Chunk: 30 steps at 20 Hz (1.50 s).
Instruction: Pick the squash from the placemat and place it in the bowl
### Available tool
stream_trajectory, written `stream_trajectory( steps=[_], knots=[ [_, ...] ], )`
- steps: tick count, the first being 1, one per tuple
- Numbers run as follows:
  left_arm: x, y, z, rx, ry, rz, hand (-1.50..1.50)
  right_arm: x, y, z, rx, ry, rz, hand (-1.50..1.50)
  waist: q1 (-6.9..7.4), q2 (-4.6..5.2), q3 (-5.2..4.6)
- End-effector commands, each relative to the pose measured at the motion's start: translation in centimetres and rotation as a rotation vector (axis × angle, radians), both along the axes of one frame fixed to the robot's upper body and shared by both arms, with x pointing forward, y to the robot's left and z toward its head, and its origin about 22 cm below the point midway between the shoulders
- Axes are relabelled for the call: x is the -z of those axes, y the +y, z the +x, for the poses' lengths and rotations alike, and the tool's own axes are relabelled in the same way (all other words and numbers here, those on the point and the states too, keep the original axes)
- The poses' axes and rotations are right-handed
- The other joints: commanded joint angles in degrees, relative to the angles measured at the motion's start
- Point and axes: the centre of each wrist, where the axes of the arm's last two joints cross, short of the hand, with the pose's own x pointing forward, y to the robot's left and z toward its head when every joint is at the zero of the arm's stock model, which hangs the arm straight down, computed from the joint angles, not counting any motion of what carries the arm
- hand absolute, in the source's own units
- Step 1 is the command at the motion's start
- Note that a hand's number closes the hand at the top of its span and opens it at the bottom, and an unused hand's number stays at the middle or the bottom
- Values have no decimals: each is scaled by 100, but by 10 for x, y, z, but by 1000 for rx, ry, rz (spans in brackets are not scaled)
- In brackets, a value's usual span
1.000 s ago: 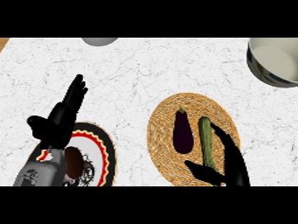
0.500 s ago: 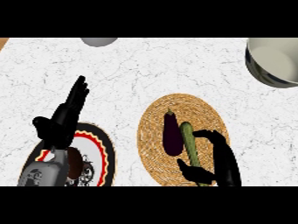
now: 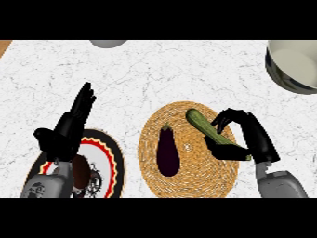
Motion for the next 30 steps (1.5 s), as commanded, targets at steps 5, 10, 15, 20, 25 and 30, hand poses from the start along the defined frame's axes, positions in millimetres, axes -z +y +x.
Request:
stream_trajectory(
  steps=[5, 10, 15, 20, 25, 30],
  knots=[
    [0, -2, 3, -8, 2, 8, 0, -64, -10, 22, -63, -323, 89, 150, -56, -12, 5],
    [-4, 5, -5, -13, 6, -11, 0, -129, 9, 1, -12, -497, -3, 150, -63, -44, -3],
    [8, 8, -2, -15, 7, -4, 0, -196, -1, 1, 91, -497, -107, 150, -66, -25, -4],
    [-5, -4, 20, -11, -20, -7, 0, -238, 5, 32, 162, -469, -129, 150, -31, -1, -1],
    [-10, -6, 10, -11, -4, 14, 0, -267, -10, 58, 242, -456, -139, 150, 1, -3, 1],
    [-5, 2, -6, -5, 2, -1, 0, -270, -29, 78, 280, -404, -141, 150, -4, -9, 3]
  ],
)
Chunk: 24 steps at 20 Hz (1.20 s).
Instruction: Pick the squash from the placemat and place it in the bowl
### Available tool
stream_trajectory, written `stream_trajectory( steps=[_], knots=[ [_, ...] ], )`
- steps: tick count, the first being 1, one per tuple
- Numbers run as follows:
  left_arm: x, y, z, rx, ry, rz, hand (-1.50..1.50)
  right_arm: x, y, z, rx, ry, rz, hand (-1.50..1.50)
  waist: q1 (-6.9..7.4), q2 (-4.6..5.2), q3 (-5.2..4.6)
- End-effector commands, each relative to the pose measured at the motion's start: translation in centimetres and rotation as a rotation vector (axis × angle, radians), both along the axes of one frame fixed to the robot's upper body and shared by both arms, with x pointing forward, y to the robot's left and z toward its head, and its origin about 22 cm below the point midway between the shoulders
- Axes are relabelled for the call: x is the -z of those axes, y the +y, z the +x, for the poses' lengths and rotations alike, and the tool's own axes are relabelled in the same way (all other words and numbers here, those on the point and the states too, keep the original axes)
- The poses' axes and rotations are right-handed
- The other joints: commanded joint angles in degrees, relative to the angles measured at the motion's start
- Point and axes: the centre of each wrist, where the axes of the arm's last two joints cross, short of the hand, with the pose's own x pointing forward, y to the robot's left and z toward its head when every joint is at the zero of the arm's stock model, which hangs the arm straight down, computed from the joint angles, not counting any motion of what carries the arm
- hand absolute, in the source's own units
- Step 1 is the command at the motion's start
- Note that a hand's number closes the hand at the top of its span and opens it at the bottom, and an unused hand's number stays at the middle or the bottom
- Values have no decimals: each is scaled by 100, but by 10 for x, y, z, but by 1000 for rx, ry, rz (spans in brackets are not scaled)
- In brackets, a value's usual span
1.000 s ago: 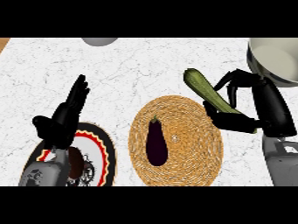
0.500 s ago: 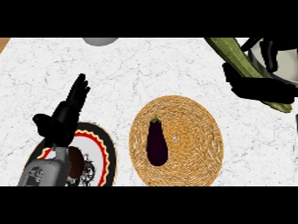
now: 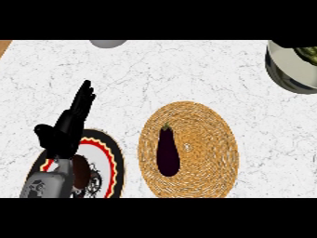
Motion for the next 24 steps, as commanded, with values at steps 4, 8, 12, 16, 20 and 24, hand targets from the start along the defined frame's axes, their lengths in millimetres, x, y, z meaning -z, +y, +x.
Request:
stream_trajectory(
  steps=[4, 8, 12, 16, 20, 24],
  knots=[
    [-15, -3, -4, 9, -22, -4, 0, -3, -45, 33, 155, 43, -126, 150, 49, 15, 2],
    [7, -4, -13, 18, 1, 1, 0, 13, -79, 49, 242, 109, -278, 150, 100, 47, 1],
    [-12, 3, -5, 22, -22, 1, 0, 32, -90, 70, 270, 118, -327, 150, 93, 27, 3],
    [-6, -14, 12, 6, 0, 18, 0, 64, -108, 87, 307, 128, -297, 150, 80, 48, 4],
    [-6, 9, 11, 17, -27, -5, 0, 87, -150, 86, 349, 159, -333, 150, 142, 74, 7],
    [-13, -2, 11, 31, -18, -3, 0, 101, -166, 87, 366, 182, -314, 150, 120, 55, 8]
  ],
)
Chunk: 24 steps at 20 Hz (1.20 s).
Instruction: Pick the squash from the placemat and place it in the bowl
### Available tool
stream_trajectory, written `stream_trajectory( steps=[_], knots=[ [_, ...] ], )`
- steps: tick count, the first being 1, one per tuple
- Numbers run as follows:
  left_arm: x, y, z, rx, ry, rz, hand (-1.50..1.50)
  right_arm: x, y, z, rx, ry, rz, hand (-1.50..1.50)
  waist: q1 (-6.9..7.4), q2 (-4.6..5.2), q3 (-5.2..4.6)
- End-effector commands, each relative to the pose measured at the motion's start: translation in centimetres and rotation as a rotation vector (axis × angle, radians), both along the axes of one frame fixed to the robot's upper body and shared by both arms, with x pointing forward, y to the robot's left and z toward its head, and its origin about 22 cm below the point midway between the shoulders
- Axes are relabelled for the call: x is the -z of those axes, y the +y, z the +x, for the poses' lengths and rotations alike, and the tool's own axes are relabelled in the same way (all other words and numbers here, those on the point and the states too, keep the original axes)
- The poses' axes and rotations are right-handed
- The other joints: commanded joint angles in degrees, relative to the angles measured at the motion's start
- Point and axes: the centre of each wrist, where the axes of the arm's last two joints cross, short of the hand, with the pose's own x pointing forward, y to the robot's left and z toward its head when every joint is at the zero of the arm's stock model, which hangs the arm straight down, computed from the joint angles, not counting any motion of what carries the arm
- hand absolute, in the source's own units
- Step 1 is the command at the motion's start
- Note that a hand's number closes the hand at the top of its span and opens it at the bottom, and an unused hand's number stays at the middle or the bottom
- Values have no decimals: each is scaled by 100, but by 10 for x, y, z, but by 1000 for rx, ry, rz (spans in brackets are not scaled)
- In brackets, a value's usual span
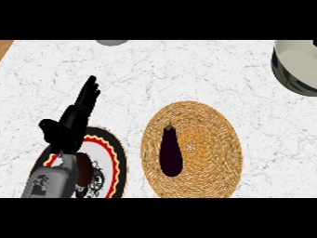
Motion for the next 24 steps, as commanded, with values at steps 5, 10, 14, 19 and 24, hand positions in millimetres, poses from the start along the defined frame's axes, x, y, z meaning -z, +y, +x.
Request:
stream_trajectory(
  steps=[5, 10, 14, 19, 24],
  knots=[
    [1, 2, -3, 13, -11, 8, 0, 40, -56, -18, 34, 114, 175, 150, 69, 32, 10],
    [-4, -10, -5, 29, -12, -3, 0, 68, -72, -32, -116, 198, 284, -150, 116, 51, 22],
    [7, -17, 0, 9, -4, 8, 0, 49, -65, -21, -186, 91, 333, -150, 89, 54, 15],
    [6, 5, -5, 4, 6, 1, 0, 46, -61, -18, -202, -133, 413, -150, 49, 12, 9],
    [1, -1, -6, 5, -6, 7, 0, 35, -84, -30, -166, -186, 491, -150, 4, -6, 5]
  ],
)
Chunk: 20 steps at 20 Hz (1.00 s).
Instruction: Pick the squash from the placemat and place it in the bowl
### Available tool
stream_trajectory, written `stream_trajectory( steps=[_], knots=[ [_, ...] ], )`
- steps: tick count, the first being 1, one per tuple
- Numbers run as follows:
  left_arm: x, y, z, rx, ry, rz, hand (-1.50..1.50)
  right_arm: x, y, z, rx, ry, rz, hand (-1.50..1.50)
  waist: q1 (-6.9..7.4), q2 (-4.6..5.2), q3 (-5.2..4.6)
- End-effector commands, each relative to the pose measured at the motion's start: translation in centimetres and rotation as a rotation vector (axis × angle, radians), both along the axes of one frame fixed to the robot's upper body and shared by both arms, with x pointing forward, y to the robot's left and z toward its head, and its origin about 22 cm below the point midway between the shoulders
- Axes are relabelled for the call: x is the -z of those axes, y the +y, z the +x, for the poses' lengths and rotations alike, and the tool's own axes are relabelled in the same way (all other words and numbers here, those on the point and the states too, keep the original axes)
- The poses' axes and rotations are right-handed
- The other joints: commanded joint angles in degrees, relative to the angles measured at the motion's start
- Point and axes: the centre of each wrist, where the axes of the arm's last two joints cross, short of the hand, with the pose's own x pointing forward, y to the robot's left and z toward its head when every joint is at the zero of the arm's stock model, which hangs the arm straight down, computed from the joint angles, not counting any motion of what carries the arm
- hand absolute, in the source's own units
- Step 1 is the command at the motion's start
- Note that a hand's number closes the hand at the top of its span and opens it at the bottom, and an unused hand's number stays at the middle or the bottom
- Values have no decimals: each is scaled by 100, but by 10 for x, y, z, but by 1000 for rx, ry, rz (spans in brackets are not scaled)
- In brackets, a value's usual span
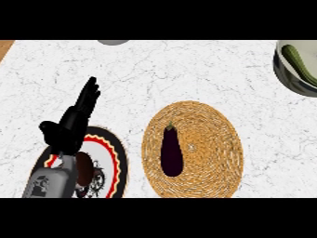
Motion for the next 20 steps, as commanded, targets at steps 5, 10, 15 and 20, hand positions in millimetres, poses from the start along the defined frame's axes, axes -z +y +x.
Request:
stream_trajectory(
  steps=[5, 10, 15, 20],
  knots=[
    [-6, -2, 1, -20, -1, -2, 0, -31, -39, -21, 22, -48, 213, -150, -2, -4, 2],
    [-6, 11, 6, -18, 3, -1, 0, -20, -73, -52, -44, -37, 295, -150, -126, -38, -4],
    [6, 8, -8, -18, 4, 5, 0, -2, -93, -76, -104, -28, 323, -150, -87, -32, -1],
    [-2, 12, -23, -13, 5, -5, 0, 15, -96, -86, -143, -28, 328, -150, -75, -55, -3]
  ],
)
